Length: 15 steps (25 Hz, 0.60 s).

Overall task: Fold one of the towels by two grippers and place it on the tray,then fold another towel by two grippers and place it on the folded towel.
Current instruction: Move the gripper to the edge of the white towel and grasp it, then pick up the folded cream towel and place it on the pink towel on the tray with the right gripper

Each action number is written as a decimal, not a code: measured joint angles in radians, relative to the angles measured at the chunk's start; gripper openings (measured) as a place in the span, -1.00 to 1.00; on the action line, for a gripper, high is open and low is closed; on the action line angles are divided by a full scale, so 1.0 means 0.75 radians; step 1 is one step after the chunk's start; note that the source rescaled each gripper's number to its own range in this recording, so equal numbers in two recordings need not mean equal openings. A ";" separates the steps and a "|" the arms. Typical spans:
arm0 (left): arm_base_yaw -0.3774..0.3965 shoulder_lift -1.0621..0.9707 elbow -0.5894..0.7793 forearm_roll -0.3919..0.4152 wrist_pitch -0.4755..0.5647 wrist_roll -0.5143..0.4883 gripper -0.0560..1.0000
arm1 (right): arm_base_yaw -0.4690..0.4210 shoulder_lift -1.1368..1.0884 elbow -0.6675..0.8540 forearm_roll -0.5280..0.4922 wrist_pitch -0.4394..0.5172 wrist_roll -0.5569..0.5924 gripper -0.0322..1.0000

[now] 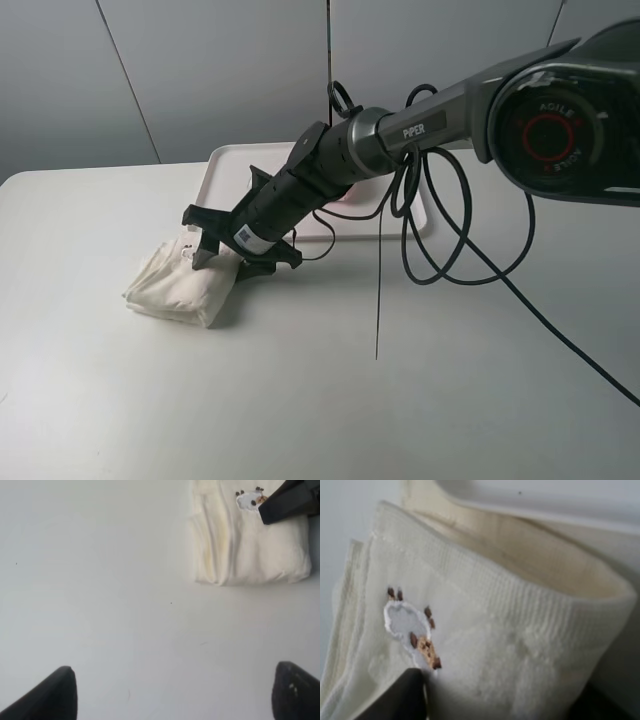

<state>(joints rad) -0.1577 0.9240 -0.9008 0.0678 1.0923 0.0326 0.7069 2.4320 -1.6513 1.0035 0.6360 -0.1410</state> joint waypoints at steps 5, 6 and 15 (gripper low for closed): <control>0.000 0.000 0.000 0.021 0.000 0.000 0.99 | 0.000 0.014 0.000 0.003 0.022 0.004 -0.71; 0.000 0.000 0.000 0.026 0.000 0.000 0.99 | 0.000 0.014 0.000 0.003 0.024 0.001 -0.76; 0.000 0.000 0.000 0.029 0.014 -0.022 0.99 | 0.000 0.014 -0.031 0.073 0.127 -0.070 -0.76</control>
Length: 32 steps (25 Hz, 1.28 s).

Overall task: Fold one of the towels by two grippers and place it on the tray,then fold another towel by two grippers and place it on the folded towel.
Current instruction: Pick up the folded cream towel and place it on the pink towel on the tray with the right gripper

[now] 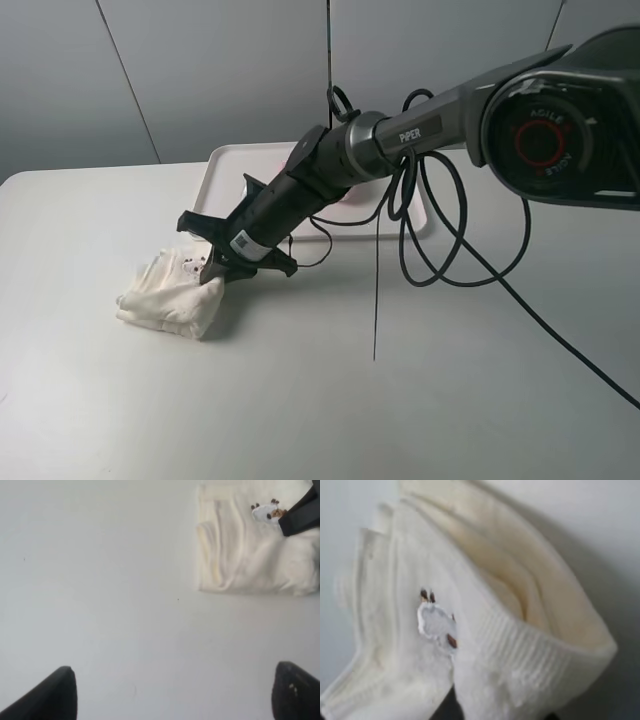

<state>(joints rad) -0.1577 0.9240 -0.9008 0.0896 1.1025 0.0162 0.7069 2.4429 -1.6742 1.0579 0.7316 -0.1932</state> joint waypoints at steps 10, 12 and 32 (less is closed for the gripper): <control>0.000 0.000 0.000 0.000 0.036 -0.009 0.99 | -0.003 -0.039 -0.425 -0.056 0.280 -0.026 -0.76; 0.000 0.000 0.000 0.000 0.047 -0.011 0.99 | -0.024 -0.039 -0.533 -0.126 0.319 0.019 -0.76; 0.000 0.000 0.000 -0.003 0.061 -0.012 0.99 | -0.601 -0.039 -0.806 -0.246 0.545 0.126 -0.76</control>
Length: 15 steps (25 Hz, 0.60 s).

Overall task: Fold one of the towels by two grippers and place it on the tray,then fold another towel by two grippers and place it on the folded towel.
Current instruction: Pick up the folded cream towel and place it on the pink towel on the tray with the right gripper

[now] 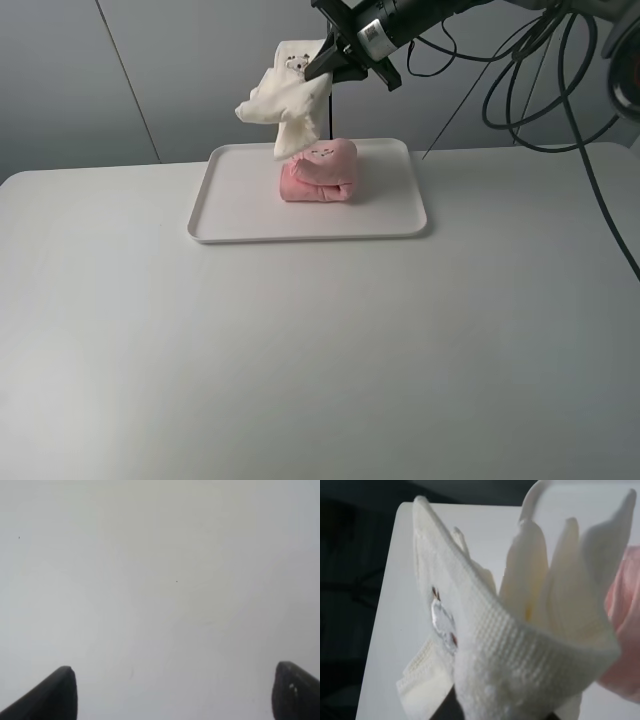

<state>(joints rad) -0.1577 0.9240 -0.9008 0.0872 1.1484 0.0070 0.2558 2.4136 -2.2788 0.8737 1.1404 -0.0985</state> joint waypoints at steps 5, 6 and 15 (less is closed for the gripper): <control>0.000 0.000 0.000 -0.045 0.003 0.000 0.99 | -0.021 0.006 0.000 0.008 0.003 -0.027 -0.76; 0.000 0.000 0.000 -0.048 0.005 0.000 0.99 | -0.021 0.013 -0.001 0.011 0.003 -0.029 -0.76; 0.000 0.000 0.000 -0.085 0.078 0.000 0.99 | -0.021 0.168 -0.006 0.034 -0.080 -0.115 -0.76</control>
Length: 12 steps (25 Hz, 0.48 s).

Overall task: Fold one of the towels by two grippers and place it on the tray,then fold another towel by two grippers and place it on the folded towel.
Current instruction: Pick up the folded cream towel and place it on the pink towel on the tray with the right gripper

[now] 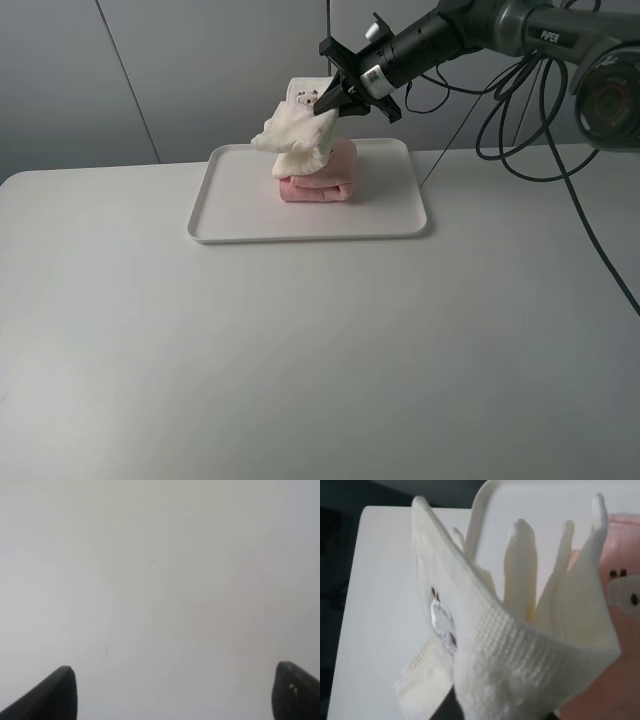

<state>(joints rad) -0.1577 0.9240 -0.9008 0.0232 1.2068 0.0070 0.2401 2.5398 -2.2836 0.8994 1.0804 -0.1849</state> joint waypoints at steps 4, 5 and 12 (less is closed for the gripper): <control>0.000 0.000 0.000 -0.014 0.016 0.000 0.99 | 0.000 0.052 0.000 -0.016 -0.010 -0.035 -0.76; 0.000 0.000 0.000 -0.017 0.016 0.000 0.99 | 0.000 0.070 0.000 -0.027 -0.013 -0.046 -0.76; 0.000 0.000 0.000 -0.031 0.016 0.000 0.99 | 0.000 0.101 0.000 -0.132 -0.090 -0.068 -0.76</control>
<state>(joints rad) -0.1577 0.9240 -0.9008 0.0000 1.2188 0.0070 0.2401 2.6153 -2.2836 0.8001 1.0131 -0.2357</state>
